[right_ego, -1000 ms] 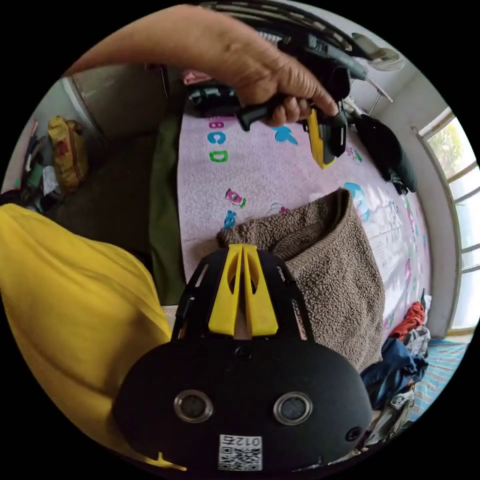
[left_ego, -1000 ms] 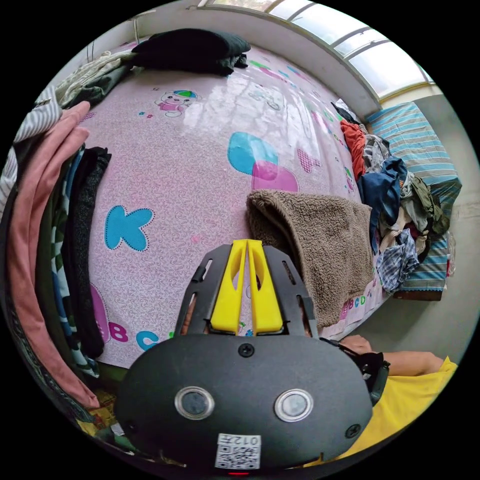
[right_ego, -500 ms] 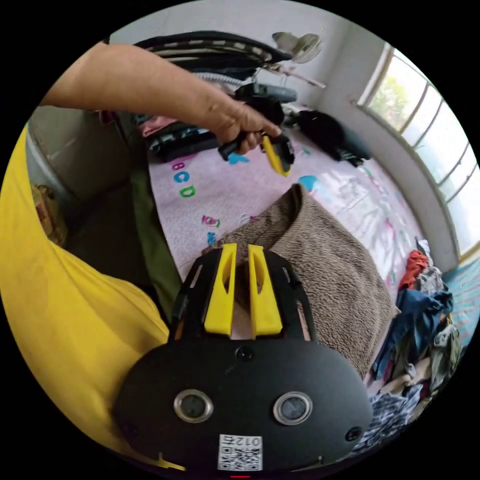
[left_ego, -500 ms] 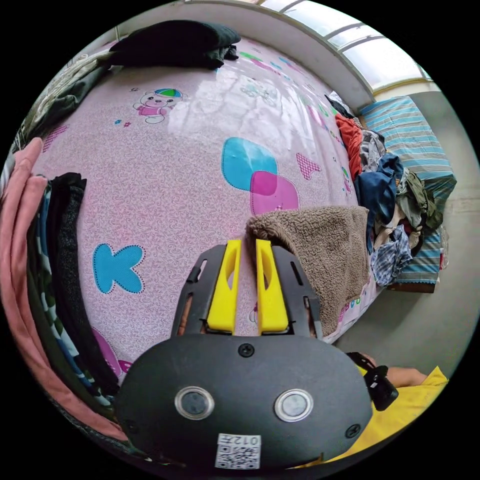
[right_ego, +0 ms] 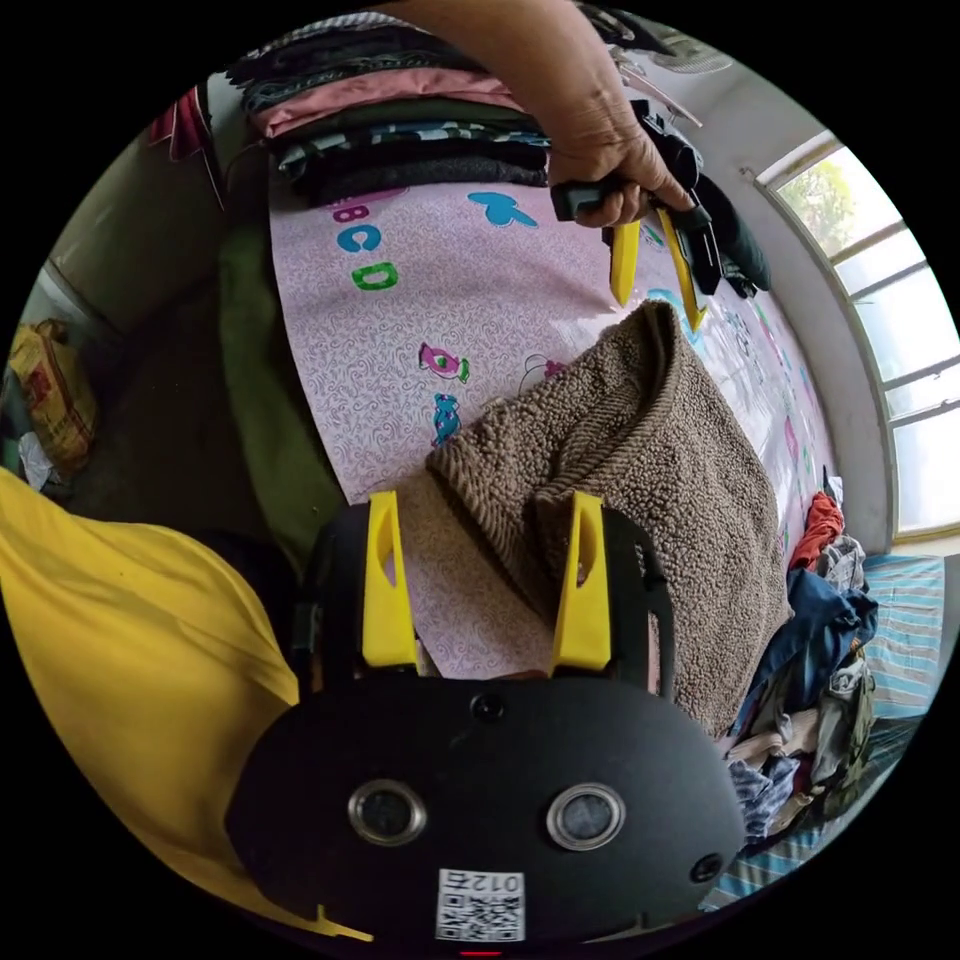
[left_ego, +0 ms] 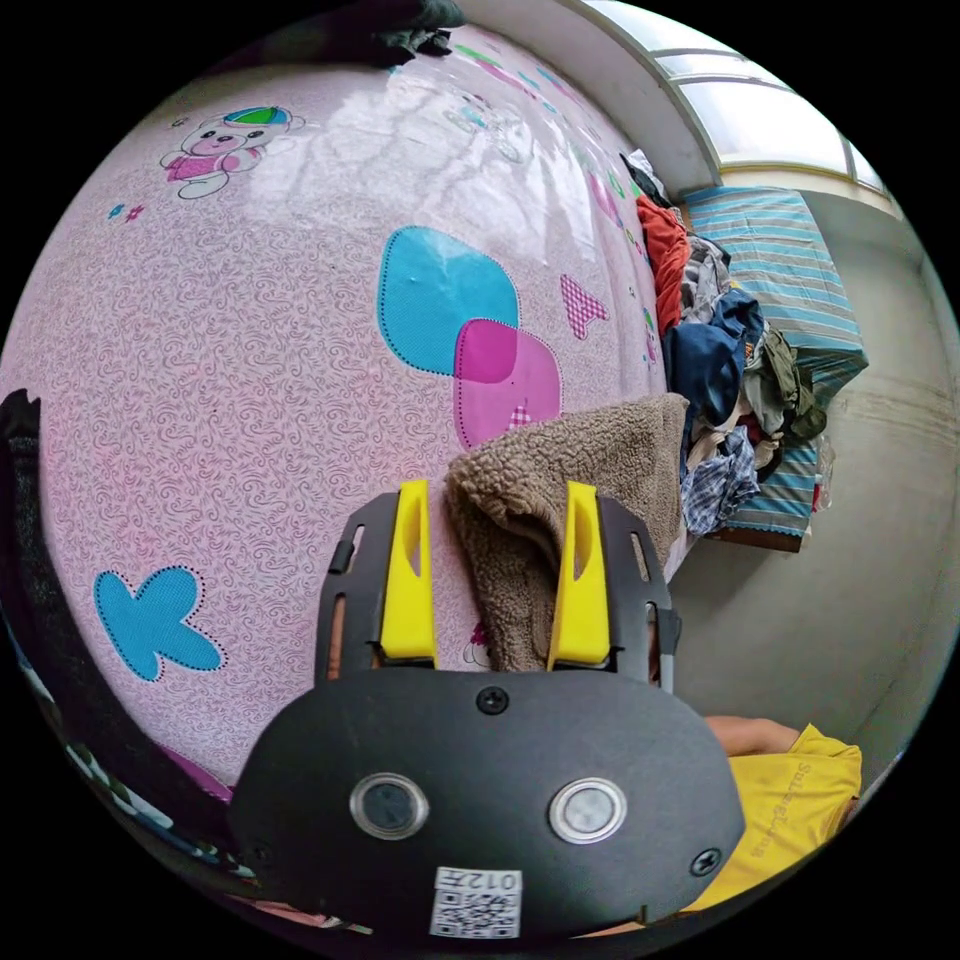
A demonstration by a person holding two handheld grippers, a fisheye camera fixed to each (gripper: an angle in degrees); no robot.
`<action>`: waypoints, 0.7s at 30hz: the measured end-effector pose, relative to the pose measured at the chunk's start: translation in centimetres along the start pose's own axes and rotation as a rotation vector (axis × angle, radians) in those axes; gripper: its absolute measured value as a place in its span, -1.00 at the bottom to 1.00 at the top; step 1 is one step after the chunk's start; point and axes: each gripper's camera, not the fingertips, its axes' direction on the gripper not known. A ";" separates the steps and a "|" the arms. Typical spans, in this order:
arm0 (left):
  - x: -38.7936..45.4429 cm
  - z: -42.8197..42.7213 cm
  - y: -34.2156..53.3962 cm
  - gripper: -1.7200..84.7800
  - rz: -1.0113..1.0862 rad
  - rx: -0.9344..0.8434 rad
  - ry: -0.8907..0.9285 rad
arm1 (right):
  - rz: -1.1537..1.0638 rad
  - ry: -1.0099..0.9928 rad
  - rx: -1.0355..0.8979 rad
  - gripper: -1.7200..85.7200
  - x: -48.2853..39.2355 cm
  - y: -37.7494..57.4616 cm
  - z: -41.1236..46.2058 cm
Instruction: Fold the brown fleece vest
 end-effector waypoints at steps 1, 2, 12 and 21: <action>0.2 -0.1 -0.5 -0.60 -0.001 -0.001 0.018 | 0.014 -0.002 0.005 -0.49 0.1 0.0 -0.2; 0.4 -0.3 -0.9 -0.60 -0.007 0.007 0.038 | 0.075 0.023 0.016 -0.52 0.8 0.0 -0.9; 3.7 -1.5 -3.7 -0.72 0.009 -0.069 -0.120 | 0.031 0.192 -0.011 -0.73 0.4 -0.1 -6.1; 8.6 -7.6 -4.4 -0.85 -0.031 -0.001 0.021 | 0.229 -0.044 0.147 -0.84 9.5 1.2 -20.9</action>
